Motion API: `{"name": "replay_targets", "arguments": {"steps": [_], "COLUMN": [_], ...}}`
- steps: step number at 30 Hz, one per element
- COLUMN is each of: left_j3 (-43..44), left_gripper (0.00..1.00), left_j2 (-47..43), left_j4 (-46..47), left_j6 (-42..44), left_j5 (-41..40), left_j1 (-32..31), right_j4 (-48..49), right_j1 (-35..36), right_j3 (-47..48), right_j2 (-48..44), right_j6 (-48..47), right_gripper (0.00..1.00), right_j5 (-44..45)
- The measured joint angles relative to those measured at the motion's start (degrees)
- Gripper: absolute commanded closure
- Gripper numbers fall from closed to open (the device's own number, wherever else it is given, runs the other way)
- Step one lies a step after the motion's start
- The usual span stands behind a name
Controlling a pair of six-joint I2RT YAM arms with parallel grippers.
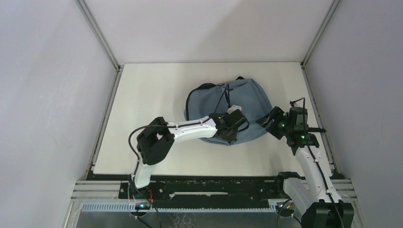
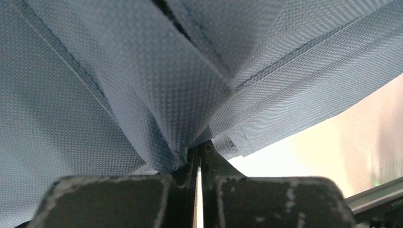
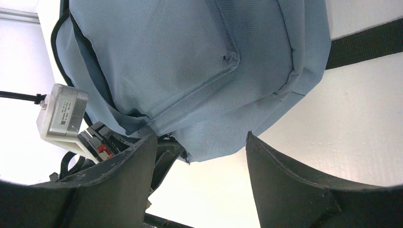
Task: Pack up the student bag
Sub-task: Zip the student bag at the center of the board.
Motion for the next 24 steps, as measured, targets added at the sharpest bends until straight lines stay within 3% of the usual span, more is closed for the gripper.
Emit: {"name": "replay_targets", "arguments": {"steps": [6, 10, 16, 24], "left_j3": [-8.35, -10.8, -10.82, -11.52], "left_gripper": [1.0, 1.0, 1.0, 1.0], "left_j2": [-7.28, -12.83, -13.07, -13.16], "left_j4": [6.34, 9.53, 10.88, 11.3], "left_j6": [0.44, 1.4, 2.64, 4.09], "left_j5": [4.13, 10.34, 15.47, 17.49], "left_j1": [0.22, 0.96, 1.57, 2.16], "right_j4": [0.13, 1.62, 5.6, 10.36], "right_j1": [1.51, 8.13, 15.91, 17.0], "right_j3": [0.0, 0.0, -2.1, -3.65], "right_j2": [-0.04, 0.39, 2.93, 9.84], "right_j6": [1.03, 4.48, 11.82, 18.95], "right_gripper": [0.22, 0.22, 0.22, 0.35], "right_j5": [-0.52, -0.22, 1.09, 2.64]}}
